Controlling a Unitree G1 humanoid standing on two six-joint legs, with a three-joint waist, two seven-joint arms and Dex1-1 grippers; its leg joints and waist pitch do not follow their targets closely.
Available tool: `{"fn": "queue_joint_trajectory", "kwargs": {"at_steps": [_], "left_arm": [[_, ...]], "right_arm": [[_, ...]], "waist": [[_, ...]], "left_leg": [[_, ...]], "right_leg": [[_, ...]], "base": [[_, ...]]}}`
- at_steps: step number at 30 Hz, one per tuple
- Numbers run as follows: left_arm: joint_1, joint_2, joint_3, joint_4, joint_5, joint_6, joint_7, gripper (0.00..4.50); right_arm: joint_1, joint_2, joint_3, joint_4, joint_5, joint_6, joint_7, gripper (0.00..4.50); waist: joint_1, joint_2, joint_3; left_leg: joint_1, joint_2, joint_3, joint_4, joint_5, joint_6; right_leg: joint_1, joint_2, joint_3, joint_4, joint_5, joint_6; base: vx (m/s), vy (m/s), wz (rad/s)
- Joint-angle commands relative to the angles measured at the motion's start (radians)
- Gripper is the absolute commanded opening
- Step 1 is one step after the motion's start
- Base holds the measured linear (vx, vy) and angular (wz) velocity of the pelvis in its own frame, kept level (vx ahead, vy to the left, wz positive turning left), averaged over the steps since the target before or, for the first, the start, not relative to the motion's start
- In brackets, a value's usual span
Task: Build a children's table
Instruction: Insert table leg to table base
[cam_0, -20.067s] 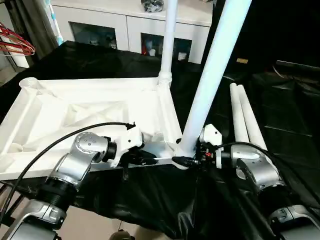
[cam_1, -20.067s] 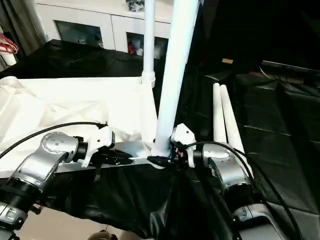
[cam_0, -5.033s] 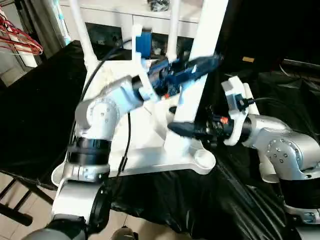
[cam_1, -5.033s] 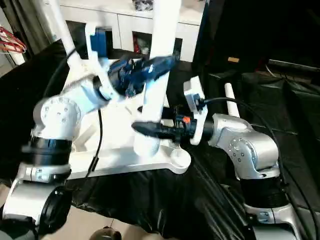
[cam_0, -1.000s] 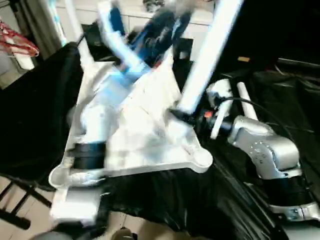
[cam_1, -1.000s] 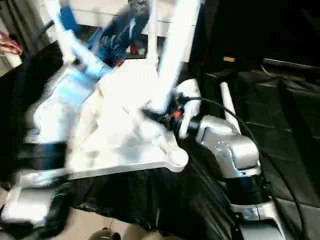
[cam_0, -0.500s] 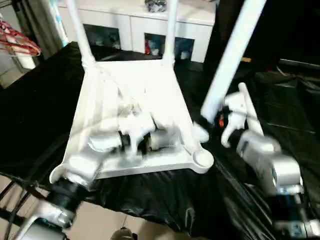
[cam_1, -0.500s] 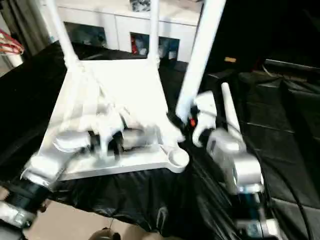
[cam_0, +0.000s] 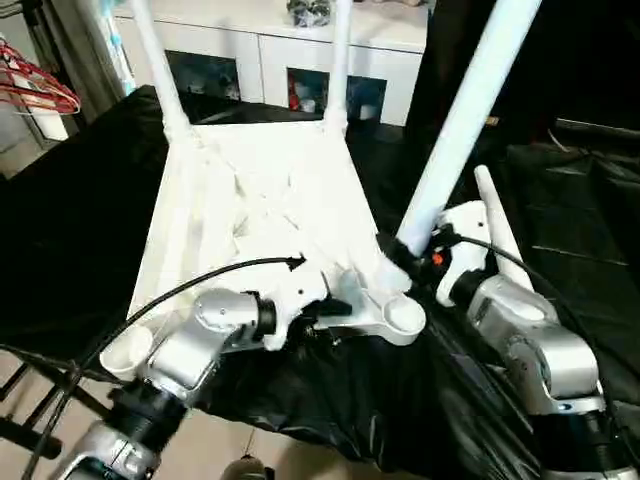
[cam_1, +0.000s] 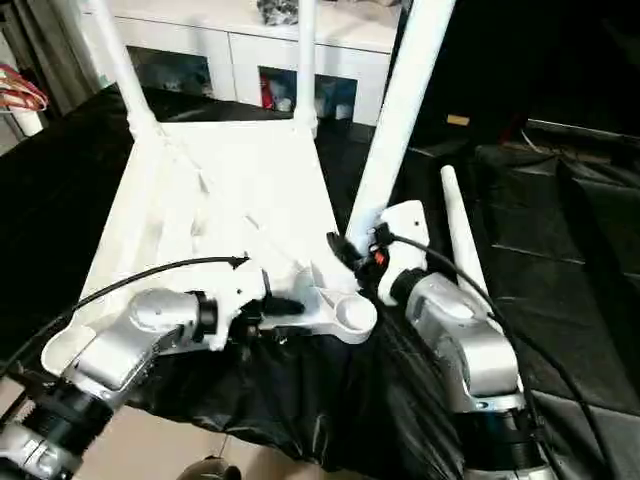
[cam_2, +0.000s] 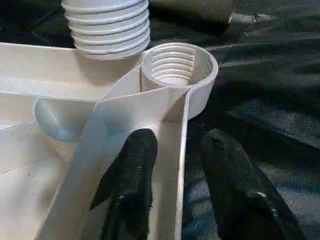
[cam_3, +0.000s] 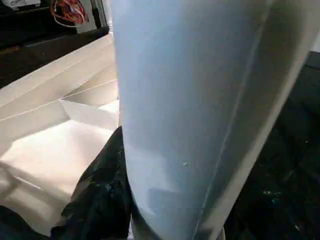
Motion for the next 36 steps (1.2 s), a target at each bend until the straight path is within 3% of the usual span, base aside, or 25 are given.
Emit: {"fn": "queue_joint_trajectory", "kwargs": {"at_steps": [1,3,6,13,14,18,27,32,34,35,36], "left_arm": [[0.005,0.004,-0.021,-0.011,0.03,-0.003,0.006,1.35],[0.006,0.005,-0.028,0.0,0.048,-0.012,0.014,1.35],[0.008,0.004,-0.028,0.007,0.055,-0.013,0.02,0.94],[-0.01,0.026,-0.043,0.023,0.096,-0.023,0.006,0.5],[-0.014,0.034,-0.046,0.029,0.106,-0.03,-0.001,0.43],[-0.024,0.051,-0.051,0.038,0.118,-0.037,-0.022,0.12],[-0.048,0.082,-0.055,0.069,0.135,-0.056,-0.067,0.0],[-0.073,0.093,-0.046,0.124,0.152,-0.085,-0.069,0.0],[-0.102,0.087,-0.016,0.19,0.157,-0.103,-0.026,0.0],[-0.122,0.084,0.002,0.229,0.159,-0.119,0.002,0.0],[-0.122,0.084,0.002,0.229,0.159,-0.119,0.002,0.0]], "right_arm": [[-0.006,-0.004,0.002,-0.033,0.006,0.013,-0.006,1.88],[-0.006,-0.005,0.006,-0.039,0.006,0.019,-0.006,1.88],[-0.001,-0.007,0.01,-0.052,0.006,0.026,-0.005,1.88],[0.007,-0.005,0.009,-0.064,0.002,0.027,-0.009,1.88],[0.008,-0.004,0.01,-0.067,0.002,0.028,-0.01,1.88],[0.009,-0.001,0.01,-0.068,0.003,0.027,-0.011,1.88],[-0.005,0.0,0.006,-0.05,0.002,0.019,-0.008,1.88],[-0.019,0.01,0.005,-0.03,0.01,0.016,-0.003,1.88],[-0.038,0.001,0.021,-0.011,0.013,0.018,0.027,1.88],[-0.049,-0.004,0.029,-0.001,0.011,0.017,0.041,1.88],[-0.049,-0.004,0.029,-0.001,0.011,0.017,0.041,1.88]], "waist": [[-0.004,-0.008,-0.07],[-0.005,-0.003,-0.068],[-0.006,-0.003,-0.068],[-0.007,0.001,-0.068],[-0.005,0.009,-0.069],[-0.007,0.009,-0.069],[-0.02,0.015,-0.07],[-0.024,0.016,-0.065],[-0.027,0.015,-0.061],[-0.027,0.015,-0.061],[-0.028,0.013,-0.06]], "left_leg": [[0.017,0.034,-0.01,-0.079,-0.235,-0.028],[0.018,0.034,-0.01,-0.08,-0.242,-0.029],[0.02,0.034,-0.011,-0.081,-0.266,-0.036],[0.02,0.033,-0.013,-0.082,-0.277,-0.04],[0.02,0.033,-0.014,-0.082,-0.282,-0.042],[0.02,0.031,-0.015,-0.084,-0.292,-0.046],[0.019,0.03,-0.015,-0.084,-0.301,-0.047],[0.025,0.029,-0.017,-0.086,-0.357,-0.052],[0.029,0.026,-0.019,-0.087,-0.393,-0.054],[0.029,0.026,-0.019,-0.087,-0.393,-0.054],[0.03,0.025,-0.022,-0.086,-0.401,-0.055]], "right_leg": [[0.043,-0.069,0.05,-0.086,-0.281,-0.122],[0.041,-0.068,0.051,-0.088,-0.289,-0.117],[0.041,-0.07,0.05,-0.092,-0.32,-0.112],[0.04,-0.068,0.05,-0.093,-0.317,-0.107],[0.039,-0.069,0.051,-0.094,-0.32,-0.107],[0.041,-0.069,0.05,-0.094,-0.331,-0.105],[0.043,-0.067,0.049,-0.091,-0.288,-0.135],[0.037,-0.069,0.047,-0.103,-0.39,-0.117],[0.035,-0.071,0.045,-0.114,-0.477,-0.093],[0.035,-0.071,0.045,-0.114,-0.477,-0.093],[0.037,-0.074,0.043,-0.119,-0.535,-0.07]], "base": [[0.0,0.0,0.0],[0.0,0.0,0.0],[0.0,0.0,0.0],[0.0,0.0,0.0],[0.0,0.0,0.0],[0.0,0.0,0.0],[0.0,0.0,0.0],[0.0,0.0,0.0],[0.0,0.0,0.0],[0.0,0.0,0.0],[0.0,0.0,0.0]]}}
